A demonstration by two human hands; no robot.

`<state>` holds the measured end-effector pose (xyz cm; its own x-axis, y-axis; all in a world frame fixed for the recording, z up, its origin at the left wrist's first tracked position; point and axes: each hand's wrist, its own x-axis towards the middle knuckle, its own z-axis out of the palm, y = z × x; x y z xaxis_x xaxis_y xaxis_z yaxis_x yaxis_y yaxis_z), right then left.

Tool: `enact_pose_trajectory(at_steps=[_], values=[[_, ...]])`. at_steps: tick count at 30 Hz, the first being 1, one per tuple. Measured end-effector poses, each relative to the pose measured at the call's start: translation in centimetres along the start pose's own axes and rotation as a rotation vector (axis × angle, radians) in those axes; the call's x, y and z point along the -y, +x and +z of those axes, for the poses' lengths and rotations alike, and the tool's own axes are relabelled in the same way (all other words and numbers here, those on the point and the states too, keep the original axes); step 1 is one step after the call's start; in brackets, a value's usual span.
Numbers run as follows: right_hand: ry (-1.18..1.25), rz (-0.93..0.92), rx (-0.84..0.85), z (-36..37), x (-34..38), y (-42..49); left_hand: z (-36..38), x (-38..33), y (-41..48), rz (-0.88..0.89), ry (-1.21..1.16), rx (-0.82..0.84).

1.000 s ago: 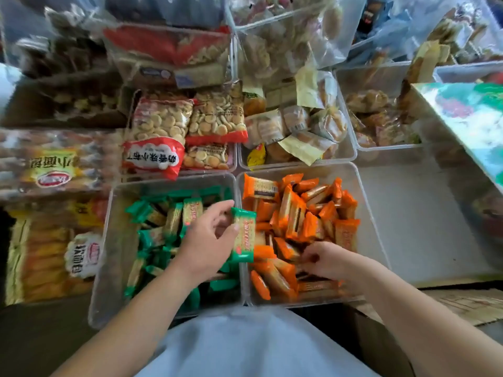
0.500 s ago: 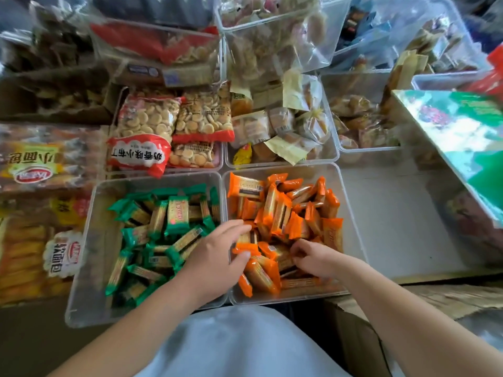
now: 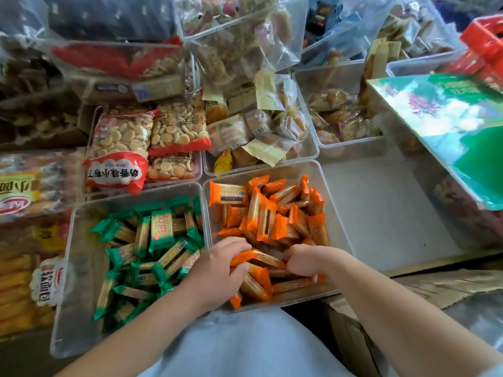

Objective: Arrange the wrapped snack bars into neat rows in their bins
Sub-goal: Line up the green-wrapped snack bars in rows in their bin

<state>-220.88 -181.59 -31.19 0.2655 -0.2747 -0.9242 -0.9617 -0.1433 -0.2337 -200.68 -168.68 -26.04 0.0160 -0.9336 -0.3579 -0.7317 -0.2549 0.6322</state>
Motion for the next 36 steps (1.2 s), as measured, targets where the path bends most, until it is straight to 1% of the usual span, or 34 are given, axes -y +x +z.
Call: enact_pose_trajectory(at_steps=[4, 6, 9, 12, 16, 19, 20, 21, 23, 25, 27, 29, 30, 31, 33, 36], values=[[0.019, -0.007, -0.017, -0.5, -0.9, -0.5, 0.3, 0.1, 0.4, -0.023, -0.018, -0.017], [0.075, 0.007, -0.020, -0.8, -1.6, -0.5, 0.4, 0.1, 0.4, -0.022, -0.020, -0.016], [0.088, 0.050, 0.039, -0.9, -2.4, -0.5, 0.7, 0.4, 0.3, -0.026, -0.031, 0.000], [0.088, 0.010, 0.096, -1.1, -2.5, -0.8, 0.6, 0.4, 0.3, -0.030, -0.038, -0.003], [0.103, -0.069, 0.083, -1.8, -1.5, -3.2, 0.5, 0.4, 0.5, -0.030, -0.007, 0.010], [0.156, -0.110, 0.110, -1.8, -1.7, -4.3, 0.4, -0.1, 0.9, -0.023, 0.026, 0.018], [0.165, -0.104, 0.088, -1.6, -2.1, -4.5, 0.4, -0.4, 1.1, -0.020, 0.054, 0.034], [0.171, -0.090, 0.030, -1.5, -2.5, -4.6, 0.4, -0.8, 1.4, -0.013, 0.098, 0.056], [0.175, -0.101, -0.149, -1.4, -3.5, -4.9, 0.6, -1.5, 2.2, 0.030, 0.204, 0.103], [0.144, -0.185, -0.342, -1.5, -4.2, -5.1, 1.1, -2.6, 3.3, 0.110, 0.300, 0.159], [0.089, -0.243, -0.555, -1.5, -4.4, -5.5, 2.0, -4.1, 4.6, 0.175, 0.360, 0.277], [0.118, -0.263, -0.766, -1.6, -4.5, -6.2, 3.4, -5.3, 6.0, 0.175, 0.383, 0.455], [0.152, -0.246, -0.820, -1.8, -4.6, -6.8, 4.1, -5.9, 6.7, 0.159, 0.394, 0.538], [0.174, -0.215, -0.825, -2.0, -4.7, -7.2, 4.7, -6.3, 7.3, 0.139, 0.409, 0.608], [0.197, -0.164, -0.780, -2.0, -5.3, -7.7, 5.7, -6.9, 8.6, 0.109, 0.445, 0.719], [0.303, -0.156, -0.740, -0.8, -6.2, -7.8, 6.3, -7.7, 9.6, 0.062, 0.510, 0.860]])
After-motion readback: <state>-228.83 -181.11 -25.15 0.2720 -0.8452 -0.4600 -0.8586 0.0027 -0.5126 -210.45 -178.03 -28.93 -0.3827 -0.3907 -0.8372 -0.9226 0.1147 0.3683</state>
